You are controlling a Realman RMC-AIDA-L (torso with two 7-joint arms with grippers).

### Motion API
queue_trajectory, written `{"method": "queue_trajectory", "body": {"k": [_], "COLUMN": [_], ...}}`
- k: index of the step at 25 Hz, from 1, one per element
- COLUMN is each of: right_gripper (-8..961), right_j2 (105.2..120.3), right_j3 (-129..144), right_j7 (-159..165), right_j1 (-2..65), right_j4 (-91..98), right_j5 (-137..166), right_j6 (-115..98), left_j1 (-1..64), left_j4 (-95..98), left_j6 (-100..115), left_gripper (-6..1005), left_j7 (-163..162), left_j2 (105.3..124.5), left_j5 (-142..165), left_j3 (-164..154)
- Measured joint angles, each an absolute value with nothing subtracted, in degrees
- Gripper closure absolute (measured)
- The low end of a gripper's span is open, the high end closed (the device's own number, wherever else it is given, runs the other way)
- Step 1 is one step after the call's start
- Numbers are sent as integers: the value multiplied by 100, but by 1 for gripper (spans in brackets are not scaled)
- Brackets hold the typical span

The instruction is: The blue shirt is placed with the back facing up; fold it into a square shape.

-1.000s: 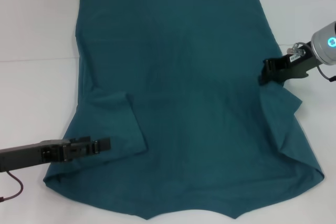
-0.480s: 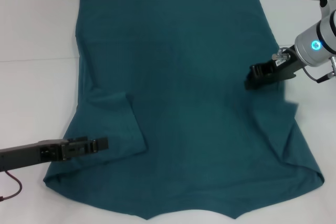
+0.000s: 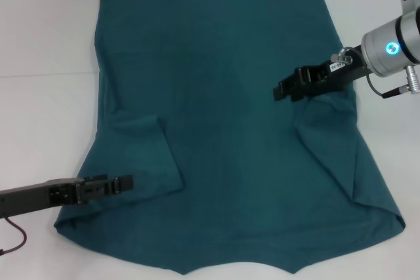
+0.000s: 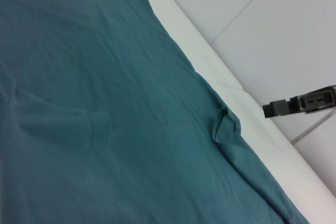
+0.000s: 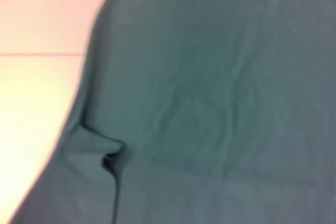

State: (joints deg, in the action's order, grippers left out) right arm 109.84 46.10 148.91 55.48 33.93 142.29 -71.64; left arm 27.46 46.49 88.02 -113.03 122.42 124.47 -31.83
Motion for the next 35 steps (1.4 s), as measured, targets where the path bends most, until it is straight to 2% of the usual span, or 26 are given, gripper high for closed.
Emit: {"method": "queue_trajectory", "body": {"k": [3,7,11,26,35], "right_gripper": [511,512,512,512,513], "right_j2": [10866,10710,10663,10770,10895], "right_j3": [4643,4632,4634,4514,4218], "right_j7": [15051,15231,15270,14958,15006], "right_j1": [5495,5413,5181,4601,4394], "right_j4": [3429,3553,3827,3860,3802], "right_j5": [14408,14788,15028,15144,15143], "right_j6": [-7276,-7580,-7733,-8539,-8406], "left_j1": [2723,2714,2715,2738,2751], "left_j4": [4649,4649,4649,4649,4634], "left_j6": [8802,8802,8794,8716,8719], "left_gripper": [91,91,91,91,90], "left_j7": [-11303,-11336,-11365,-11461,-11467], "left_j2": [12234,12234,12234,12234,12238], "left_j5": [12420,12409,12409,12414,12409], "left_j3": [-3179,-3172,-3173,-3173,-3173]}}
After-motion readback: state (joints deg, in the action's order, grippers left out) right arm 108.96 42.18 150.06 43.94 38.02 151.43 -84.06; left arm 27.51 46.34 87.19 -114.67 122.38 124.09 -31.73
